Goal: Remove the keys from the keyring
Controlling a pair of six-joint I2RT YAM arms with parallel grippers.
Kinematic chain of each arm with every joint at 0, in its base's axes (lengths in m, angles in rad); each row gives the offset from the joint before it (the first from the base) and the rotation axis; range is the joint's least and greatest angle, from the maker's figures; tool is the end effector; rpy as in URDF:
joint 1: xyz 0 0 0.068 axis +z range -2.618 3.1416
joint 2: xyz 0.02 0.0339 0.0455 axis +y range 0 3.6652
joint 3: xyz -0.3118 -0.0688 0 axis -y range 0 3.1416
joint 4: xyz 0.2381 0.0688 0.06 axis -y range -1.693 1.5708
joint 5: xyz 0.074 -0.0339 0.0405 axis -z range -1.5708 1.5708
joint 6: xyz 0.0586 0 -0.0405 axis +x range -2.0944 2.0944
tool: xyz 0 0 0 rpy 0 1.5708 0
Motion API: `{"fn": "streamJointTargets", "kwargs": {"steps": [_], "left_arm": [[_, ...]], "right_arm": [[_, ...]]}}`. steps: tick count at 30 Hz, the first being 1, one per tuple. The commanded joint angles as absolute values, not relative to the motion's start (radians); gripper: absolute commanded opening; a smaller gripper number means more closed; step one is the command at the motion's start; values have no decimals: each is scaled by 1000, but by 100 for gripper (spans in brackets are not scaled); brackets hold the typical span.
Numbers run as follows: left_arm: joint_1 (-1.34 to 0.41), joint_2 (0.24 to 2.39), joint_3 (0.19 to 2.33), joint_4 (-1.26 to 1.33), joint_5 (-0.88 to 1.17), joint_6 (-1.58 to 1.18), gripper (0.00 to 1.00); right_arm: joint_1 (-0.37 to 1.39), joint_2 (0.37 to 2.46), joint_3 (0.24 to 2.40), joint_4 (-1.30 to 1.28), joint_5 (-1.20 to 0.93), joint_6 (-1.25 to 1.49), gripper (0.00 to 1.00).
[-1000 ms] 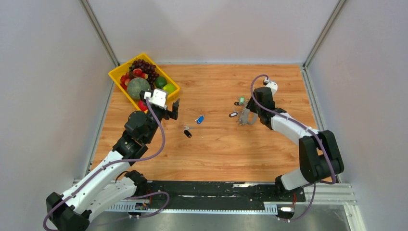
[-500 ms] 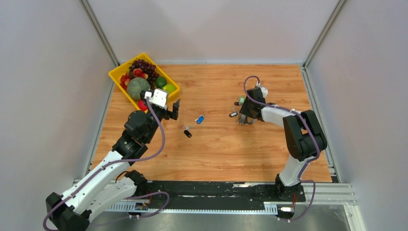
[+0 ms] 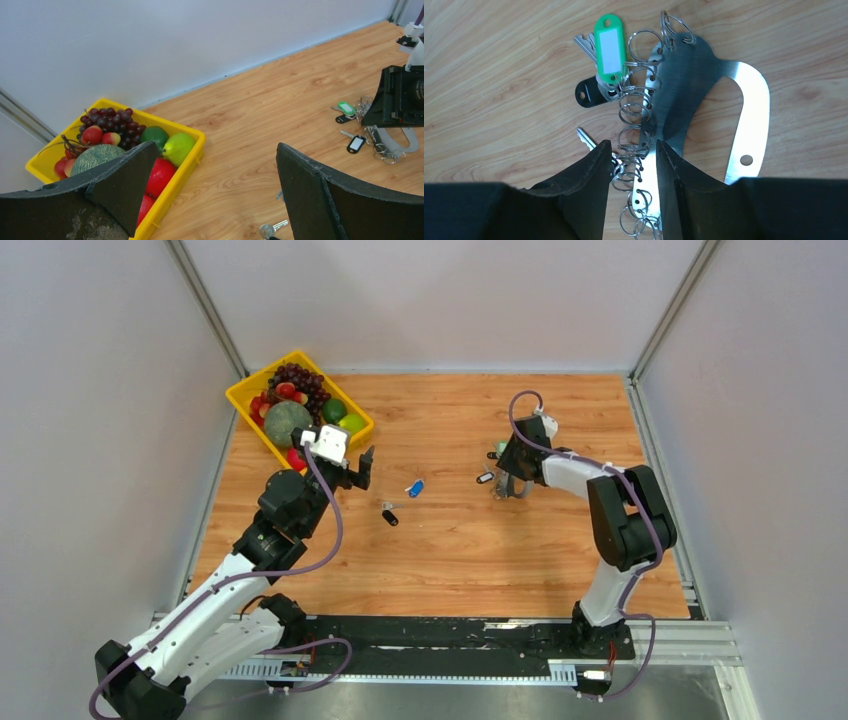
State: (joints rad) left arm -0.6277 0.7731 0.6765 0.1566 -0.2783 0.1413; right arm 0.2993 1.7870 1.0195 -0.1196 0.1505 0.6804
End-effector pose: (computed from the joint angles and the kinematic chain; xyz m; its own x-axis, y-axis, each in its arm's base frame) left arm 0.1468 -0.0866 0.3758 0.0963 0.0974 -0.9906 0.3325 0.9349 0.1243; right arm 0.3688 0.1046 0.1936 -0.7023 0.4342 -0.5641 0.3098 0.8999 0.3070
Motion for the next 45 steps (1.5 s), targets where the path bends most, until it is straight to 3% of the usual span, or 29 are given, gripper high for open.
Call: {"fn": "streamJointTargets", "kwargs": {"steps": [1, 3, 12, 18, 26, 34, 45], "left_arm": [[-628, 759, 712, 171, -266, 161, 100], [-628, 759, 712, 170, -267, 162, 100], [-628, 759, 710, 170, -267, 165, 100], [-628, 762, 709, 169, -263, 167, 100], [-627, 771, 709, 167, -251, 170, 100], [-628, 775, 709, 149, -200, 167, 100], [-627, 774, 713, 98, 20, 225, 100]], "right_arm": [[294, 1826, 1085, -115, 125, 691, 39], [293, 1840, 1091, -117, 112, 695, 38], [294, 1835, 1083, -123, 109, 681, 0], [294, 1721, 1047, -121, 127, 611, 0], [314, 1534, 996, -108, 1, 474, 0], [322, 1391, 957, -45, -350, 355, 0], [325, 1228, 922, 146, -781, 398, 0]]}}
